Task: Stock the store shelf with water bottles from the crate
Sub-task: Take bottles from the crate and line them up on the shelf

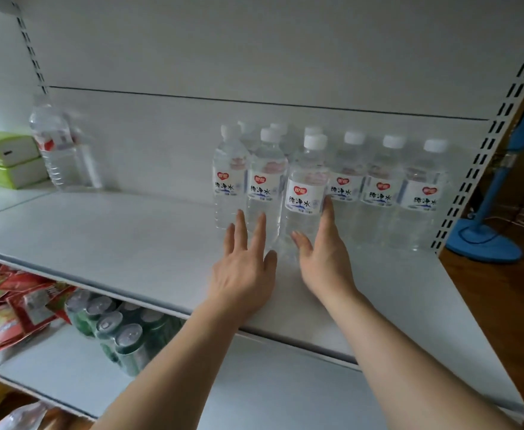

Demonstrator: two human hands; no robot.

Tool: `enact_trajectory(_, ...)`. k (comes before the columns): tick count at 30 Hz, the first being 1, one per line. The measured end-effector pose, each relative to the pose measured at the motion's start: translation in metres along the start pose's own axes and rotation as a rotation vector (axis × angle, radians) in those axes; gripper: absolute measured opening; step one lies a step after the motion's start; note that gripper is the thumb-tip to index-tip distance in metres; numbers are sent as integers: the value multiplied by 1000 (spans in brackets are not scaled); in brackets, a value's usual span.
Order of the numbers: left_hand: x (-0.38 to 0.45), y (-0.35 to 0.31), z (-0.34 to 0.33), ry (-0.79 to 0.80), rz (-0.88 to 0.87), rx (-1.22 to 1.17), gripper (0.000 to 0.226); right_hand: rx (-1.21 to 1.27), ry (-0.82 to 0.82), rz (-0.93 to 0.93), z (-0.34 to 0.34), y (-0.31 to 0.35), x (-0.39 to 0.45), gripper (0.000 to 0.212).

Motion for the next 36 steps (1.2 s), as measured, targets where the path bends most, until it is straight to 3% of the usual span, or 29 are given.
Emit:
enact_trajectory(14, 1, 4, 2, -25, -32, -35, 68, -302, 82, -69, -5, 0, -11, 61)
enact_trajectory(17, -6, 2, 19, -180, -66, -169, 64, -243, 111, -77, 3, 2, -35, 55)
enact_trajectory(20, -26, 1, 34, -282, -77, -468, 52, -143, 101, 18, 15, 15, -67, 49)
enact_trajectory(24, -86, 16, 56, -307, 36, -746, 36, -10, 87, 185, 25, 46, -115, 37)
enact_trajectory(29, -183, 54, 101, -362, 75, -791, 21, 118, 116, 416, 19, 119, -193, 31)
enact_trajectory(36, -345, 140, 136, -269, 377, -714, 14, 231, 443, 487, -37, 187, -330, 34)
Point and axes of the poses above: each hand's wrist, its own x-axis towards the middle knuckle, its own z-axis out of the back of the hand, y = z × x, the point moved 9 cm from there along x, towards the middle knuckle, and after that the axes turned 13 degrees about -x, right-handed, at the moved point
